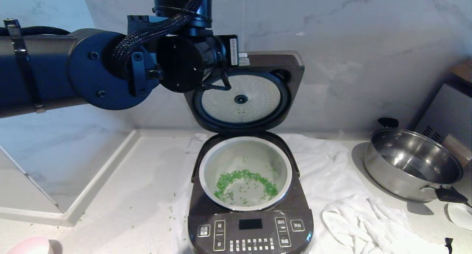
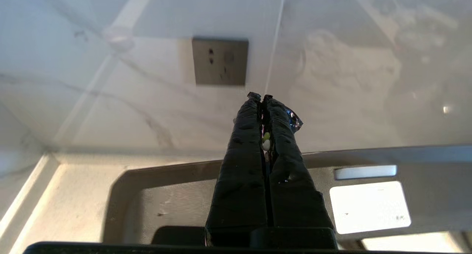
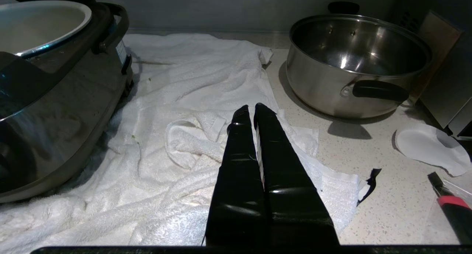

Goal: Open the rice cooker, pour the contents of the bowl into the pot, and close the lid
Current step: Close the rice cooker

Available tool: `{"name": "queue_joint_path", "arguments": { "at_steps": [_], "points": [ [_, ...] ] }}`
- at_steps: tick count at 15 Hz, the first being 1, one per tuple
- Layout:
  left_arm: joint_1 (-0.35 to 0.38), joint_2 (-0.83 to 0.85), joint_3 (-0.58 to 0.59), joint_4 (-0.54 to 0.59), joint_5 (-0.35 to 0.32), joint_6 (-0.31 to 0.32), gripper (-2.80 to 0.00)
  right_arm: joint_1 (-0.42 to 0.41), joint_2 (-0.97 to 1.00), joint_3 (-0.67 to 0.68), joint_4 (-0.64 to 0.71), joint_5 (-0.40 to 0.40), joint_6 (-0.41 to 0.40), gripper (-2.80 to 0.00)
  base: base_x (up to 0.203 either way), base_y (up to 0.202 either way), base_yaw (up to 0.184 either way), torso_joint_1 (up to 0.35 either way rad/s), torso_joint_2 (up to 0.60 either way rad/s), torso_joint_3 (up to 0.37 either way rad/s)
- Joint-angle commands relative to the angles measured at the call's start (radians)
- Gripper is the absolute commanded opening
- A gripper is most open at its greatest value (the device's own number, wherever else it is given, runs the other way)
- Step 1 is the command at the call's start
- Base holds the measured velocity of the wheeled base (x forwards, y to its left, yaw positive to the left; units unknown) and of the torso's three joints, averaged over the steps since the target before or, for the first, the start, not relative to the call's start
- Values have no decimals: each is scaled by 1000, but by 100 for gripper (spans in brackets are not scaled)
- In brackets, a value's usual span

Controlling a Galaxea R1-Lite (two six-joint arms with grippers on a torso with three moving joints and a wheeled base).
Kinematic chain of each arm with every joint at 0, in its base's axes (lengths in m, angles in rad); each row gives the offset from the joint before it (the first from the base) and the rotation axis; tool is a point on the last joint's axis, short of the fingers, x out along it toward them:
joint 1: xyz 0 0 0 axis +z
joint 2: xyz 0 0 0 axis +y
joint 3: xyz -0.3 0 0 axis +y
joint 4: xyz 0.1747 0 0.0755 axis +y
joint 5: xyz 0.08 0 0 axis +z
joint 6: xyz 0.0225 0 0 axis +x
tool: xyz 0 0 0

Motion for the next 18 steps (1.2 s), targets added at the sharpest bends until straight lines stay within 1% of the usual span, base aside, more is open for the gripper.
{"name": "queue_joint_path", "arguments": {
  "at_steps": [1,4,7,9,11,13,15,18],
  "points": [
    [-8,-86,84,2,3,0,-280,0,2,0,0,1,-1,-280,0,0,0,0,0,0],
    [-20,-169,172,3,-17,1,-280,0,2,0,0,1,0,-280,0,0,0,0,0,0],
    [-40,-222,269,2,-60,1,-280,0,2,0,0,1,-1,-280,0,0,0,0,0,0],
    [-71,-240,302,2,-76,0,-280,0,2,0,0,1,0,-280,0,0,0,0,0,0],
    [-84,-235,305,2,-99,1,-280,0,2,0,0,1,-1,-280,0,0,0,0,0,0],
    [-101,-228,322,3,-100,1,-280,0,2,0,0,1,0,-280,0,0,0,0,0,0],
    [-125,-233,375,2,-99,1,-280,0,2,0,0,1,0,-280,0,0,0,0,0,0],
    [-135,-251,420,2,-99,1,-280,0,2,0,0,1,-1,-280,0,0,0,0,0,0]
  ]
}}
